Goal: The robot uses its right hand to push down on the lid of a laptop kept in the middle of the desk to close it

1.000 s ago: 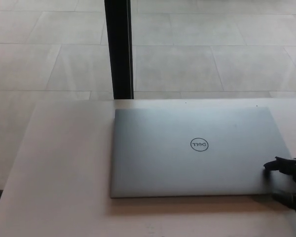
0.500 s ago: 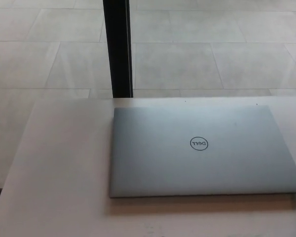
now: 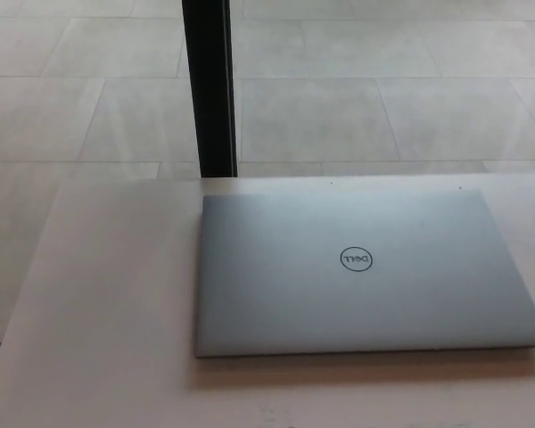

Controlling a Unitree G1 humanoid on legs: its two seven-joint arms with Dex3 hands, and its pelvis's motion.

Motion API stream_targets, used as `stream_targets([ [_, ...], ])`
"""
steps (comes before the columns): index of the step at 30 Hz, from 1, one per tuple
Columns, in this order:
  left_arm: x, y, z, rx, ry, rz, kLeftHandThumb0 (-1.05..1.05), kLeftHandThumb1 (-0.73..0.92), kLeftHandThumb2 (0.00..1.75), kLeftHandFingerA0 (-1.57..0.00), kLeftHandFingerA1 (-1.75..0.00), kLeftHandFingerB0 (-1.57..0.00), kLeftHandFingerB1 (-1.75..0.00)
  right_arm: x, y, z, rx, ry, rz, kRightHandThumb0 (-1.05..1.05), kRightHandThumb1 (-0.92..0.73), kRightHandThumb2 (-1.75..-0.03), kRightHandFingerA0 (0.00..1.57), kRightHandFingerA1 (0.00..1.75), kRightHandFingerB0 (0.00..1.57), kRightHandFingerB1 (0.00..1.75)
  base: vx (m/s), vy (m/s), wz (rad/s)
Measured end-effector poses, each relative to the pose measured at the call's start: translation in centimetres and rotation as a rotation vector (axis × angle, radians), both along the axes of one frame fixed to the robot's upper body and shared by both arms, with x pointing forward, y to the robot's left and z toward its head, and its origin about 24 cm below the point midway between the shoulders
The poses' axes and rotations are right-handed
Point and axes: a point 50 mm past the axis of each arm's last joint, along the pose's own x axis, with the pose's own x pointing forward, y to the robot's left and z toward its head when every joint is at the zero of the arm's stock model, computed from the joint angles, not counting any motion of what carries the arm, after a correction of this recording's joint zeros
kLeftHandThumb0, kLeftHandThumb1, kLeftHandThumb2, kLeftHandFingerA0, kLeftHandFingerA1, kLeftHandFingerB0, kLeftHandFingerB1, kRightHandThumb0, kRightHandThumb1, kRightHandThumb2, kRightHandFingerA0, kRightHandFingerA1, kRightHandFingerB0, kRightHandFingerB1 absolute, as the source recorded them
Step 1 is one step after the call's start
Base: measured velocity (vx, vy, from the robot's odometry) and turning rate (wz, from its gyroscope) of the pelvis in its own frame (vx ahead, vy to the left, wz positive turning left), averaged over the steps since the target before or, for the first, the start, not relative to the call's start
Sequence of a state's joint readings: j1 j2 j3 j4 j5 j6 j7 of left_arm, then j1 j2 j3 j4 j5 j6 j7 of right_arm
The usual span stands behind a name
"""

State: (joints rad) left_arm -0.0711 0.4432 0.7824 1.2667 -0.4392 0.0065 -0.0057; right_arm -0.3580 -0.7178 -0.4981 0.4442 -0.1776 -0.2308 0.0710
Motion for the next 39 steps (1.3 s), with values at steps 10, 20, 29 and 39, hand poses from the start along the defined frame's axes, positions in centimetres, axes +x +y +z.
stream_targets([
  [10,0.1,0.0,0.0,-0.001,-0.001,0.0,-0.86,0.92,0.75,-0.52,-0.65,-0.44,-0.48,-5.8,-4.6,-2.4,0.232,-0.132,-0.219,-0.75,-0.92,-0.74,0.44,1.3,0.15,0.75,0.0,0.0,0.0],
  [20,0.1,-0.2,-0.1,-0.006,-0.003,-0.001,-0.85,0.92,0.75,-0.51,-0.63,-0.44,-0.47,-11.5,-8.6,-5.7,0.549,-0.335,-0.469,-0.88,-0.84,-1.18,0.97,1.42,0.3,0.9,0.0,0.0,0.0],
  [29,0.1,-0.2,-0.2,-0.007,-0.003,0.001,-0.83,0.92,0.75,-0.51,-0.62,-0.44,-0.47,-16.0,-10.1,-10.6,0.874,-0.513,-0.678,-0.87,-0.92,-0.83,0.74,1.66,0.14,0.94,0.0,0.0,0.0],
  [39,0.1,-0.2,-0.2,-0.007,-0.005,0.005,-0.85,0.78,1.17,-0.5,-0.67,-0.36,-0.54,-18.6,-9.2,-15.5,1.181,-0.669,-0.841,-0.77,-0.92,-0.83,0.73,1.72,0.14,0.93,0.0,0.0,0.0],
])
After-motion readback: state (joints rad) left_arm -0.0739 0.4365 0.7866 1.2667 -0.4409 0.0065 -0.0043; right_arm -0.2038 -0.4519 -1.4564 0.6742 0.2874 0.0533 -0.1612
